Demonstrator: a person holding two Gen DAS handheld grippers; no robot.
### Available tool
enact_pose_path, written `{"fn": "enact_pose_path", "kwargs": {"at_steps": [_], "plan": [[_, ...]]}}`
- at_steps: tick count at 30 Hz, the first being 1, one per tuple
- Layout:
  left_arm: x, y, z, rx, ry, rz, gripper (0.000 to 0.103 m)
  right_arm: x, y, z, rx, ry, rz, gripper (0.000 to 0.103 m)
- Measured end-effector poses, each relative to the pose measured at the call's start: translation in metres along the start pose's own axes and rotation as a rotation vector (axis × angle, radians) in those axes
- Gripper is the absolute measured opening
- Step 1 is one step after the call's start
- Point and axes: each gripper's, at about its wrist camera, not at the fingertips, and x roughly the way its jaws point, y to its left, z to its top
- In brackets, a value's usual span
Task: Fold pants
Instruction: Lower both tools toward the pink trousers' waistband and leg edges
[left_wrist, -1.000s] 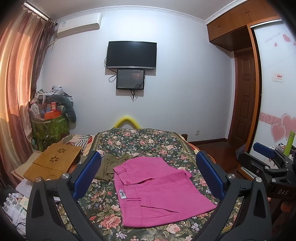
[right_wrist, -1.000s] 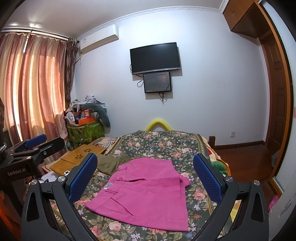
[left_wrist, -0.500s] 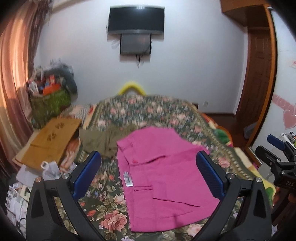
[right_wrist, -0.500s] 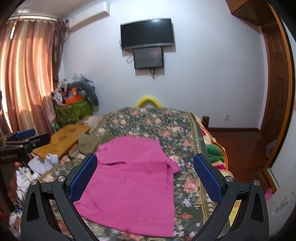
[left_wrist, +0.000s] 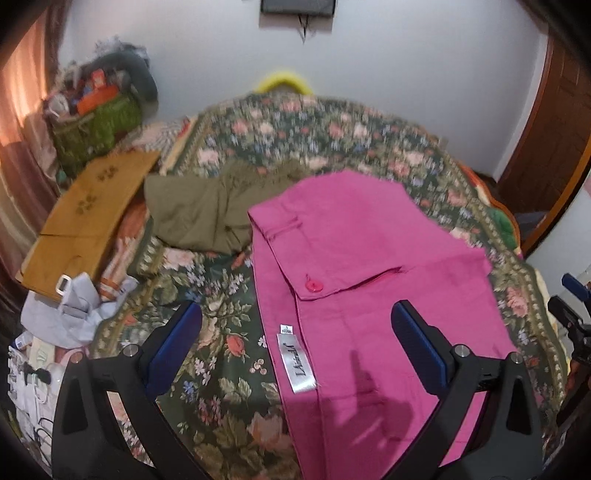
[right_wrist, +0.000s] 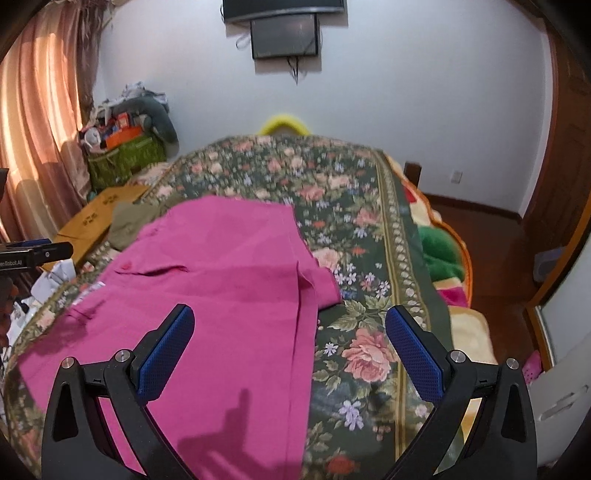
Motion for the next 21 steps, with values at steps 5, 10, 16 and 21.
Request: {"fn": "enact_pose_path", "kwargs": {"at_steps": [5,10,16,21], "plan": [[0.043,0.002,0.007,0.032,0.097,0.049,0.103,0.030,-0.009,0.005,0.002,0.052,0.017,0.102],[0.066,-0.004,0.009,0.116,0.125,0.077,0.096,0.057,-0.018,0.011,0.062,0.095,0.083,0.097],[0.084,-0.010,0.008,0.143,0.197,0.018,0.072,0.081,-0.020,0.019,0.064,0.145,0.137,0.087],[0.089,-0.013,0.007,0.132,0.227,-0.040,0.066,0.098,-0.019,0.027,0.023,0.180,0.151,0.073]]}}
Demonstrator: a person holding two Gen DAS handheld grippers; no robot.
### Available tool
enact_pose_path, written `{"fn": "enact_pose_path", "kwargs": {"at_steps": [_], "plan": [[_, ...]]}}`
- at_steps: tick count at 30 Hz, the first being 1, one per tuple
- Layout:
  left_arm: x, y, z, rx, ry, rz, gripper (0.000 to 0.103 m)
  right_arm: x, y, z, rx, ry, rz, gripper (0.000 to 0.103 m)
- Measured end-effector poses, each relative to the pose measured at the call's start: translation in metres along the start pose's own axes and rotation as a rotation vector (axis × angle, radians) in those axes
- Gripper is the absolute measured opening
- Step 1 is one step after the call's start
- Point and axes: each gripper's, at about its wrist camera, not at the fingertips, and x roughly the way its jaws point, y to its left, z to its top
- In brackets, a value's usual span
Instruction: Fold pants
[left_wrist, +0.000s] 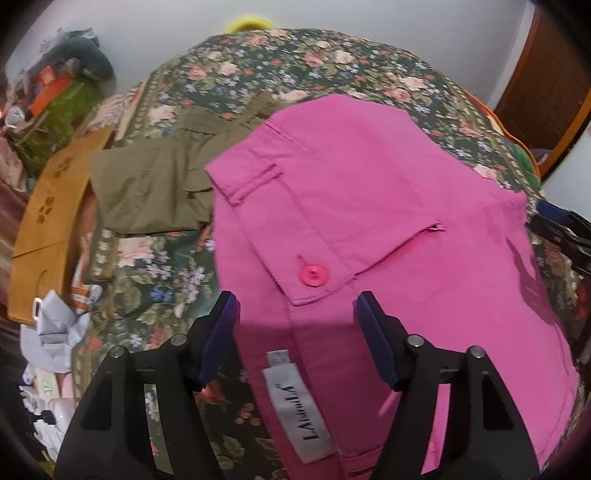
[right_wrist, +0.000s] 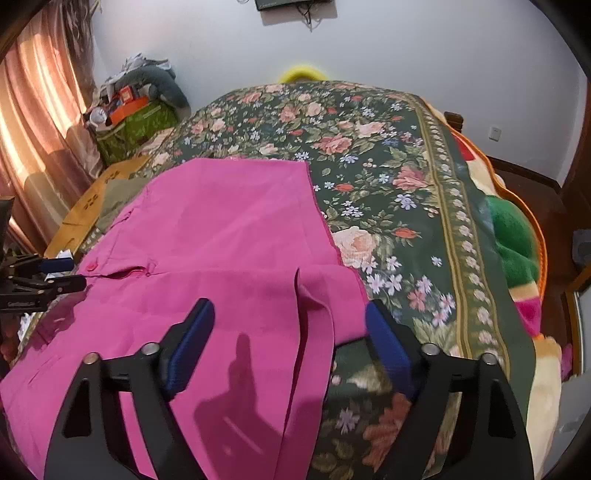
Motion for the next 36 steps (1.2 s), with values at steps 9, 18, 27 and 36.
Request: {"fn": "enact_pose_path", "kwargs": {"at_steps": [9,18,27,36], "plan": [[0.013,0.000,-0.005,0.000,0.047,-0.047,0.064,0.030,-0.006,0.004,0.028,0.082,0.067,0.036],[0.008,0.002,-0.012,0.005,0.043,-0.042,0.044,0.044,0.003,0.001,-0.028,0.129,0.075,0.008],[0.008,-0.003,-0.021,0.011,0.002,0.028,0.044,0.042,0.005,0.003,-0.067,0.076,-0.012,0.006],[0.008,-0.001,-0.023,-0.003,-0.013,0.023,0.044,0.041,0.008,0.003,-0.082,0.070,-0.045,0.006]]}}
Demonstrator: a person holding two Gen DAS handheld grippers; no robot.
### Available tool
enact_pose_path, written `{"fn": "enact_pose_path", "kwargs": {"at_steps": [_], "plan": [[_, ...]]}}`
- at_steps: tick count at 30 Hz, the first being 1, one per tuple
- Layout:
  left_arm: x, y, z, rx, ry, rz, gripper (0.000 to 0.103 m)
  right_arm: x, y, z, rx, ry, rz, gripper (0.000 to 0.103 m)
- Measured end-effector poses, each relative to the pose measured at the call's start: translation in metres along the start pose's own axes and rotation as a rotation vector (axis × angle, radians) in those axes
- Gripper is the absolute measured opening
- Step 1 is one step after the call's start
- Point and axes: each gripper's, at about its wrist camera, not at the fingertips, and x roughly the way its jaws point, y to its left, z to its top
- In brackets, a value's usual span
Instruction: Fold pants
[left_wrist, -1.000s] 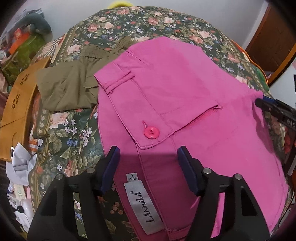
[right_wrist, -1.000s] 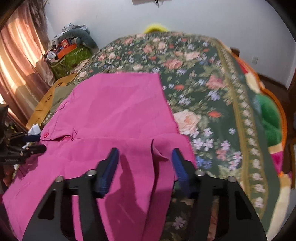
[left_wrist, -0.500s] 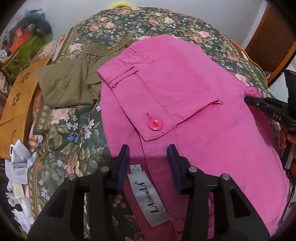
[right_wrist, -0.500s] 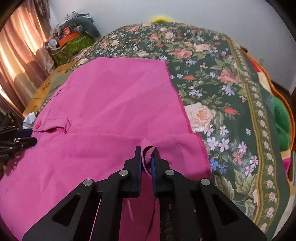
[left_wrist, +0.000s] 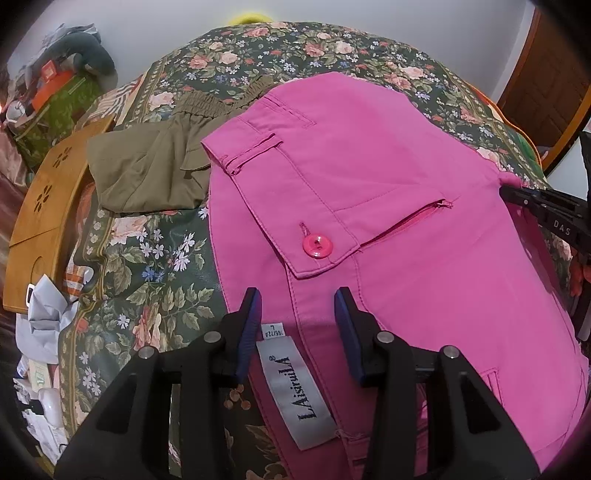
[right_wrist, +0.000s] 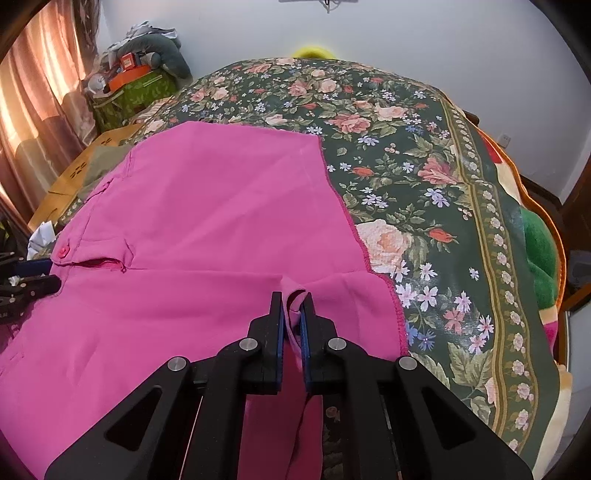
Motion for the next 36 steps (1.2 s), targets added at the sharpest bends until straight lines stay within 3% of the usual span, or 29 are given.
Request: {"fn": "enact_pose_path", "kwargs": {"at_steps": [8,13,21,23,25,27,31,36], "plan": [[0.000,-0.001,0.000,-0.002,-0.002,-0.005,0.044,-0.006,-0.001,0.000,0.015,-0.001,-0.055,0.006],[0.000,-0.002,0.000,-0.001,0.002,-0.009,0.044,-0.016,-0.036,-0.002,0.108,0.001,-0.123,0.005],[-0.019,0.010,0.011,-0.035,-0.016,-0.045,0.044,-0.053,-0.056,-0.010,0.114,-0.020,-0.101,0.006],[-0.027,0.016,0.018,-0.058,-0.037,-0.053,0.044,-0.055,-0.055,-0.007,0.111,-0.030,-0.096,0.013],[-0.033,0.024,0.030,-0.072,-0.059,-0.041,0.045,-0.055,-0.055,-0.003,0.118,-0.039,-0.078,0.035],[-0.032,0.030,0.041,-0.080,-0.060,-0.032,0.046,-0.053,-0.053,0.002,0.129,-0.057,-0.071,0.047],[-0.016,0.036,0.057,-0.107,-0.014,-0.078,0.046,-0.042,-0.050,0.011,0.138,-0.061,-0.047,0.054],[0.015,0.026,0.062,-0.098,0.064,-0.131,0.046,-0.018,-0.050,0.014,0.148,-0.007,-0.022,0.055]]}}
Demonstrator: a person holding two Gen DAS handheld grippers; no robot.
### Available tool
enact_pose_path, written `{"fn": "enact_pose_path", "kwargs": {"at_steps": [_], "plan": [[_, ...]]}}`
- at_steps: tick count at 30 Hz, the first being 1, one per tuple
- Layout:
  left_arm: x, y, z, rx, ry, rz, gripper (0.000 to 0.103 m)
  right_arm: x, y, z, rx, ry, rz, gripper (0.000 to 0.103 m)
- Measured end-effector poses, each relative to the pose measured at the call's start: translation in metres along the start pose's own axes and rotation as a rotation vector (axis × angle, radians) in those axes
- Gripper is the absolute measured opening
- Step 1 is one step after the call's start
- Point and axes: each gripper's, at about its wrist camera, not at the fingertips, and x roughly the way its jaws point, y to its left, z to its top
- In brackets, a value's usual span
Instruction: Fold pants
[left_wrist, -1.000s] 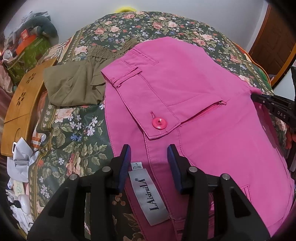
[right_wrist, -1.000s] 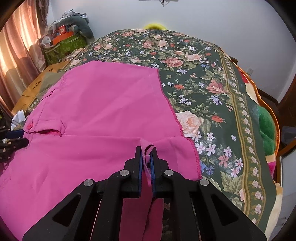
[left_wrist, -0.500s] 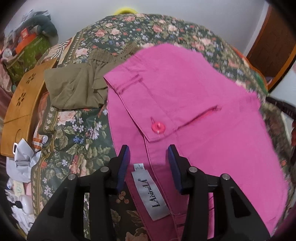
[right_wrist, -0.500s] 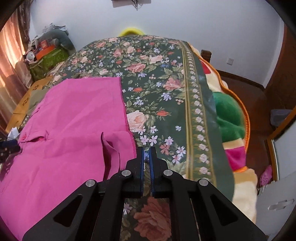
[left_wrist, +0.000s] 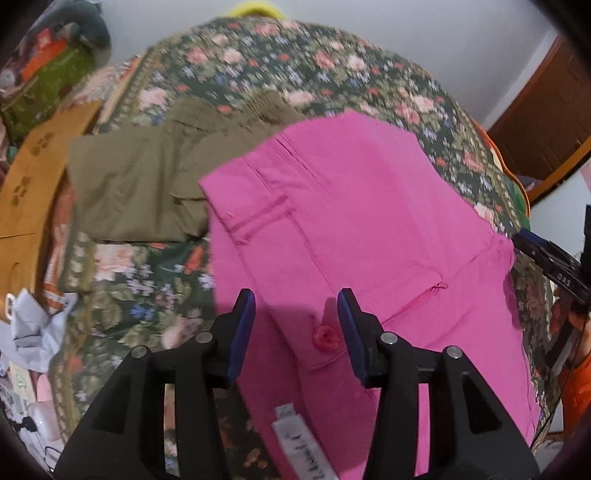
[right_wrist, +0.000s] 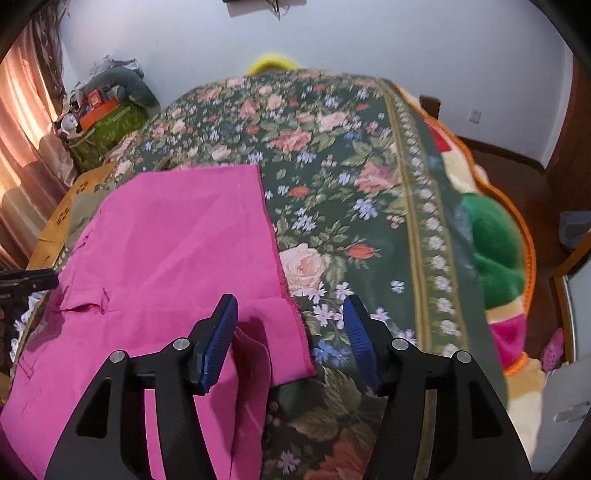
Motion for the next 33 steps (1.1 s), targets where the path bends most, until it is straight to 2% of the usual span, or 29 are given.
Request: {"fn": "enact_pose_path", "kwargs": {"at_steps": [5,8,11,13,15,17,19,21,23,24,30,33], "plan": [[0.013,0.003,-0.005,-0.031,0.015,-0.019,0.047,0.022,-0.010,-0.003,0.038,0.060,0.017,0.055],[0.013,0.005,-0.007,-0.048,0.012,-0.042,0.046,0.022,-0.013,-0.007,0.049,0.044,0.043,0.056],[0.011,0.003,-0.008,-0.044,0.013,-0.049,0.039,0.022,-0.014,-0.008,0.061,0.044,0.055,0.056],[0.008,-0.001,-0.009,-0.024,0.008,-0.035,0.031,0.022,-0.010,-0.009,0.025,0.047,0.037,0.056],[0.006,-0.006,-0.010,0.001,0.005,-0.020,0.027,0.024,-0.005,-0.009,-0.016,0.047,0.014,0.055],[0.006,-0.011,-0.011,0.031,-0.001,0.009,0.023,0.025,-0.001,-0.011,-0.049,0.051,-0.005,0.049],[0.006,-0.012,-0.012,0.040,-0.008,0.040,0.013,0.027,0.003,-0.012,-0.082,0.060,-0.011,0.035],[0.006,-0.009,-0.011,0.023,-0.017,0.054,0.010,0.030,0.008,-0.013,-0.113,0.081,-0.003,0.024],[0.004,-0.008,-0.010,0.003,-0.030,0.064,0.008,0.034,0.013,-0.015,-0.147,0.103,-0.016,0.017],[0.001,-0.010,-0.010,0.013,-0.054,0.093,0.008,0.034,0.014,-0.015,-0.157,0.105,-0.029,0.010],[-0.007,-0.023,-0.009,0.091,-0.115,0.215,0.007,0.035,0.011,-0.018,-0.158,0.113,-0.036,0.005],[-0.003,-0.020,-0.009,0.082,-0.110,0.224,0.008,0.036,0.014,-0.019,-0.173,0.114,-0.055,0.005]]}}
